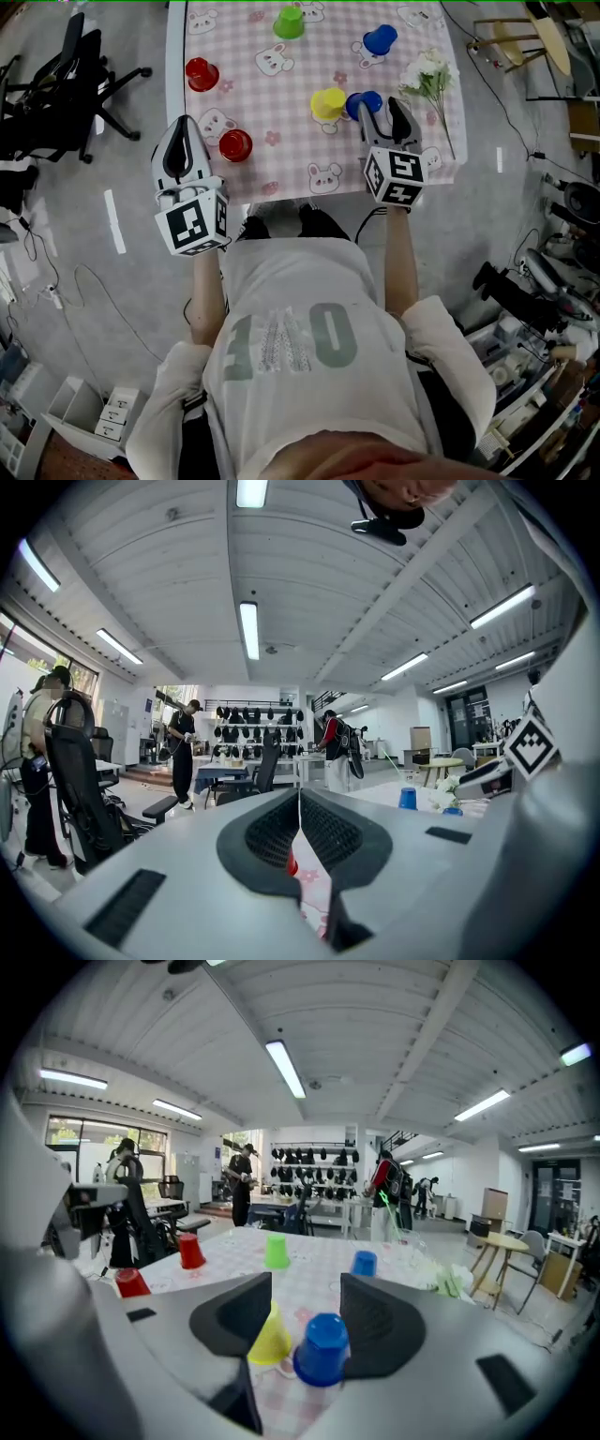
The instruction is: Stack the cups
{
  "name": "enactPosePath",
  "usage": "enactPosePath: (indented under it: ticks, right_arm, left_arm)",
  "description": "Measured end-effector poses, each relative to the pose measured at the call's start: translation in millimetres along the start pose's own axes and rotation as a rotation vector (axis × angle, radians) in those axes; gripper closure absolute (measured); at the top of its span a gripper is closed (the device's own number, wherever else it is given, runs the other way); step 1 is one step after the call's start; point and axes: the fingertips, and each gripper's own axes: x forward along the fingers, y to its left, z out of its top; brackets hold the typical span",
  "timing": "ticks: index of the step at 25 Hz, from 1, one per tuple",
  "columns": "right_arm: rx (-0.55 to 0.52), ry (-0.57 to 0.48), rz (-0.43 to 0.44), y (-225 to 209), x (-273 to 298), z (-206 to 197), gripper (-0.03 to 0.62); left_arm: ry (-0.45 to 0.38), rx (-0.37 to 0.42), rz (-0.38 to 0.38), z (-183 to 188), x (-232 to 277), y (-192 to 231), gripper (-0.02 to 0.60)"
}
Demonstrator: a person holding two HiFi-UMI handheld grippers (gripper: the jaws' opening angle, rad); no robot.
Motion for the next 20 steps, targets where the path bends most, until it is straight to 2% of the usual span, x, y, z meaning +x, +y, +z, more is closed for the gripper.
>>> enactPosePath:
  ticks: [2, 6, 8, 11, 15, 20]
  right_arm:
    - [-0.015, -0.049, 0.073, 29, -11, 21, 0.371]
    - [-0.040, -0.083, 0.291, 108, -20, 37, 0.370]
    - [-0.040, -0.072, 0.403, 147, -18, 36, 0.360]
    - [-0.065, -0.003, 0.538, 197, -11, 17, 0.330]
    - [-0.125, 0.058, 0.643, 242, -2, -4, 0.330]
    - [-0.184, 0.104, 0.698, 265, 8, -19, 0.330]
  left_arm:
    - [-0.001, -0.005, 0.003, 0, -1, 0, 0.554]
    - [-0.009, -0.012, 0.018, -1, -5, 6, 0.553]
    - [-0.010, -0.016, 0.033, -1, -7, 13, 0.553]
    - [-0.001, -0.019, 0.063, -7, -13, 23, 0.553]
    - [0.015, -0.029, 0.110, -13, -24, 41, 0.553]
    - [0.025, -0.043, 0.182, -21, -37, 67, 0.552]
